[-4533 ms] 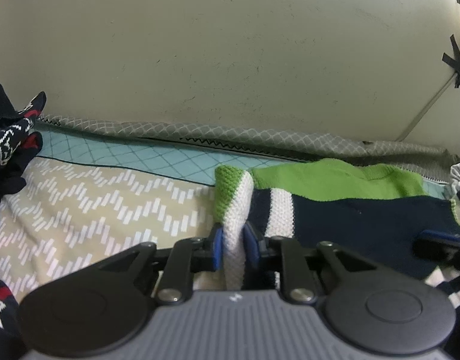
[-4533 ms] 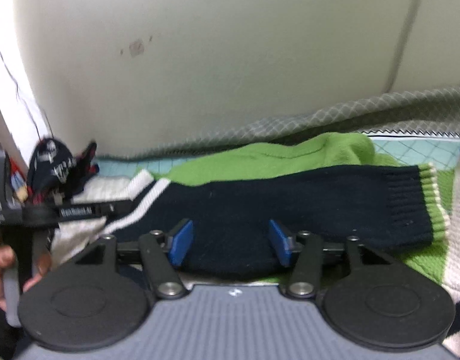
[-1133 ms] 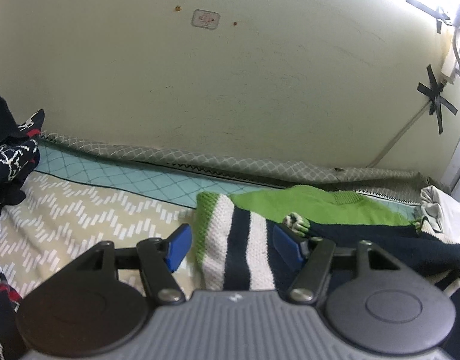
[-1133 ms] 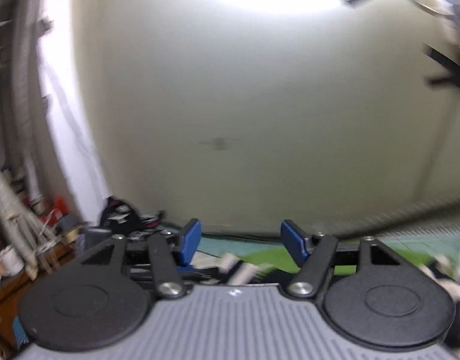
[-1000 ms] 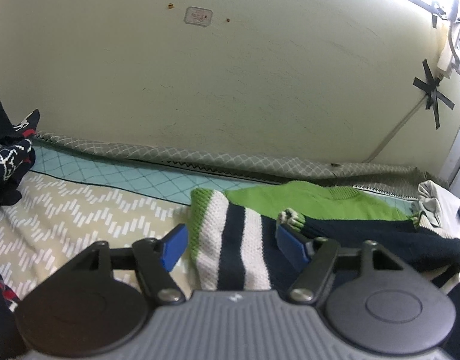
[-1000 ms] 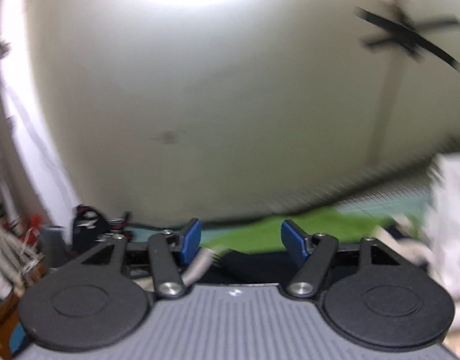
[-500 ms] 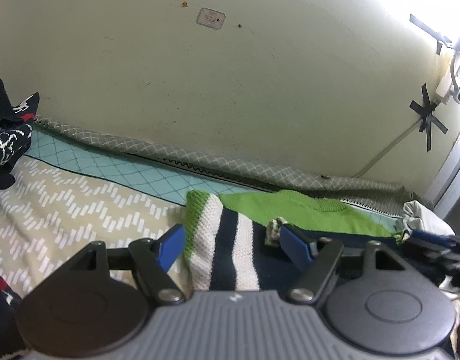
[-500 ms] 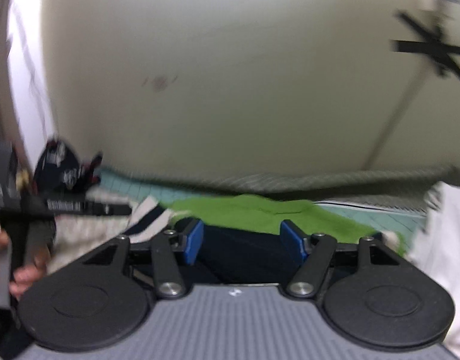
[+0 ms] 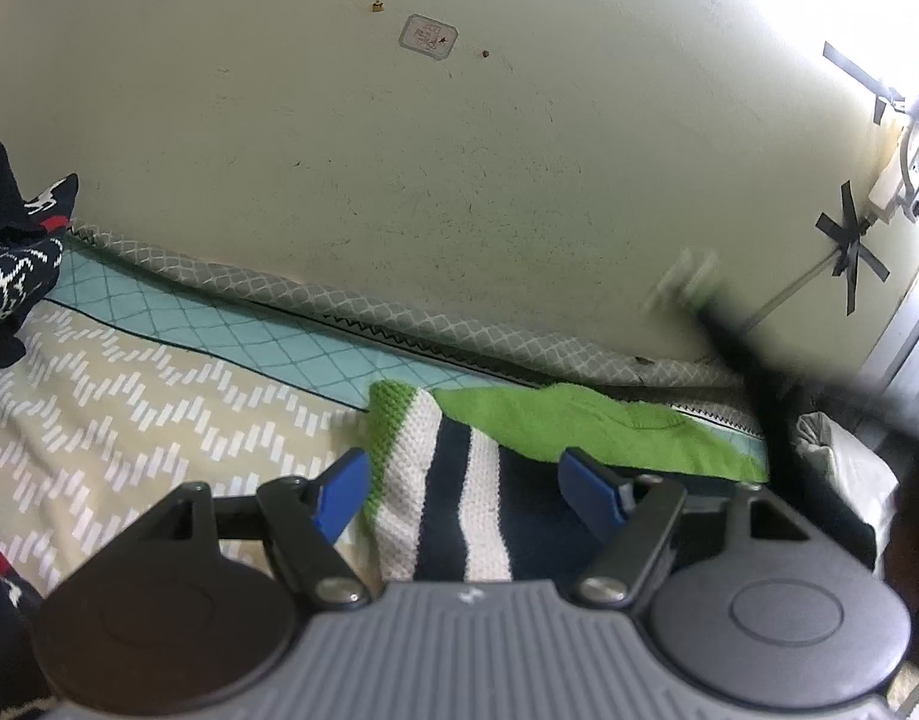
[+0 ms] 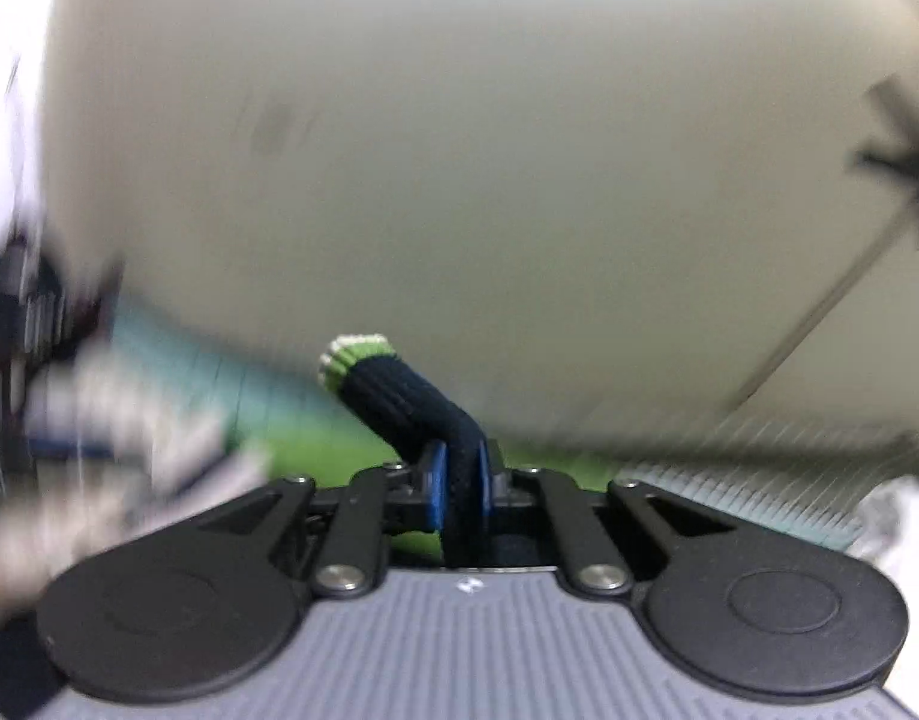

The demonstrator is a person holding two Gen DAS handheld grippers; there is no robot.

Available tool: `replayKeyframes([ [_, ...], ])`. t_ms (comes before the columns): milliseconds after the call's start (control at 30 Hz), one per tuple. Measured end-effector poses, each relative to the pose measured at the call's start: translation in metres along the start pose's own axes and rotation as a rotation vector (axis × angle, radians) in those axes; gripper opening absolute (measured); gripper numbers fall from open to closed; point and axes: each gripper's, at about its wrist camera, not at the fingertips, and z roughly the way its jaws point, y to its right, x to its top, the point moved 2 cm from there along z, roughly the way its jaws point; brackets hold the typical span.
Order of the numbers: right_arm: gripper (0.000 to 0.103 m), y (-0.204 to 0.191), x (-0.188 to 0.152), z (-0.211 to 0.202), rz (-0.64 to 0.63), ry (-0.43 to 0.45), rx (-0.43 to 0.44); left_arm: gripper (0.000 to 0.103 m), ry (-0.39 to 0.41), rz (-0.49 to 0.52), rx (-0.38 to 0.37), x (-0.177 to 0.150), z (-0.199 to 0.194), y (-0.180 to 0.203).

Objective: Fold small clothes

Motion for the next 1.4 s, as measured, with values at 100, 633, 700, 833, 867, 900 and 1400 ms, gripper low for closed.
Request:
replayKeyframes([
  [100, 0.000, 0.020, 0.042, -0.034, 0.073, 0.164, -0.037, 0.071, 0.006, -0.008, -0.001, 0.001, -0.002, 0.000],
  [633, 0.060, 0.085, -0.044, -0.072, 0.410, 0.085, 0.159, 0.071, -0.014, -0.039, -0.019, 0.000, 0.004, -0.003],
  [700, 0.062, 0.118, -0.050, -0.080, 0.446, 0.075, 0.056, 0.071, -0.025, -0.019, -0.023, -0.003, 0.009, 0.003],
  [833, 0.062, 0.132, -0.070, -0.069, 0.403, -0.043, -0.020, 0.071, -0.049, 0.037, -0.010, -0.011, 0.017, 0.015],
  [867, 0.062, 0.129, -0.077, -0.061, 0.374, -0.089, -0.033, 0.071, -0.056, 0.047, -0.007, -0.013, 0.019, 0.017],
  [900, 0.053, 0.122, -0.082, -0.049, 0.346, -0.133, -0.044, 0.071, -0.059, 0.053, -0.006, -0.014, 0.019, 0.018],
  [1400, 0.055, 0.082, -0.070, -0.049, 0.204, -0.033, -0.153, 0.071, -0.074, 0.038, 0.027, -0.015, 0.024, 0.013],
])
